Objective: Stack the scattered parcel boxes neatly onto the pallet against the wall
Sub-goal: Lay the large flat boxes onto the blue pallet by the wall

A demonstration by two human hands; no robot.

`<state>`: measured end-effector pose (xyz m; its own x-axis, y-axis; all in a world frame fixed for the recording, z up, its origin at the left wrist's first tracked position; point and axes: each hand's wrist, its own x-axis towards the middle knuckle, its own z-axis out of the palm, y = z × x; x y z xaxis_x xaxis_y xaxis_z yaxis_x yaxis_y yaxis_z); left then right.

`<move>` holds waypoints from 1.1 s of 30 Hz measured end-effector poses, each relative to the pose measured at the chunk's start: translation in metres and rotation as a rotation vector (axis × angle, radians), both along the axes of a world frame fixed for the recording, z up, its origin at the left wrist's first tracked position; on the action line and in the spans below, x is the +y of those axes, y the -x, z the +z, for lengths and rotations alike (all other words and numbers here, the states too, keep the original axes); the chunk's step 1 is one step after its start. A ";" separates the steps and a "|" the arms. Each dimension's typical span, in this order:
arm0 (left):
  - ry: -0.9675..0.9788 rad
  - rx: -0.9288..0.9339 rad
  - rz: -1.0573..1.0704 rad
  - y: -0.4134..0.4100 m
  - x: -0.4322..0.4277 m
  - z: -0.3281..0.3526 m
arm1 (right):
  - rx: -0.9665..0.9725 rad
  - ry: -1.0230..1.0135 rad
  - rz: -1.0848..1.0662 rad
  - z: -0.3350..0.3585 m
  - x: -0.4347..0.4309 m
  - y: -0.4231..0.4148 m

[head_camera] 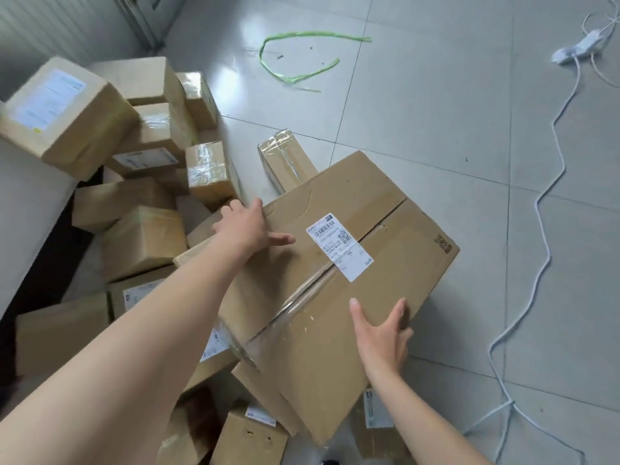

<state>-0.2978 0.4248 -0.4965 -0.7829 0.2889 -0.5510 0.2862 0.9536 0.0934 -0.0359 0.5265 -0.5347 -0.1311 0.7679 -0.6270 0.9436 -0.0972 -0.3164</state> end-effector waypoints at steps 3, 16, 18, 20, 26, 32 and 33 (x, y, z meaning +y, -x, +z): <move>-0.106 -0.029 0.111 -0.018 -0.033 0.030 | 0.010 -0.036 -0.010 0.029 -0.011 0.000; -0.125 0.040 0.549 -0.220 -0.399 0.177 | 0.133 -0.217 0.647 0.195 -0.247 -0.021; -0.122 0.024 0.690 -0.271 -0.459 0.185 | 0.147 -0.224 0.779 0.206 -0.299 -0.030; -0.120 0.006 0.846 -0.326 -0.513 0.186 | 0.156 -0.229 0.928 0.213 -0.352 -0.042; -0.138 -0.023 1.235 -0.486 -0.622 0.153 | 0.166 -0.197 1.380 0.193 -0.483 -0.096; -0.140 -0.044 1.510 -0.585 -0.663 0.089 | 0.143 -0.222 1.676 0.125 -0.569 -0.137; -0.168 -0.073 1.578 -0.596 -0.671 0.070 | 0.147 -0.234 1.718 0.103 -0.584 -0.141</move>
<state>0.2980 -0.2458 -0.4260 -0.3172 -0.6944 -0.6459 -0.9479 0.2542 0.1923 0.1054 -0.0574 -0.4316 -0.8674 -0.2300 -0.4413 -0.1210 0.9577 -0.2612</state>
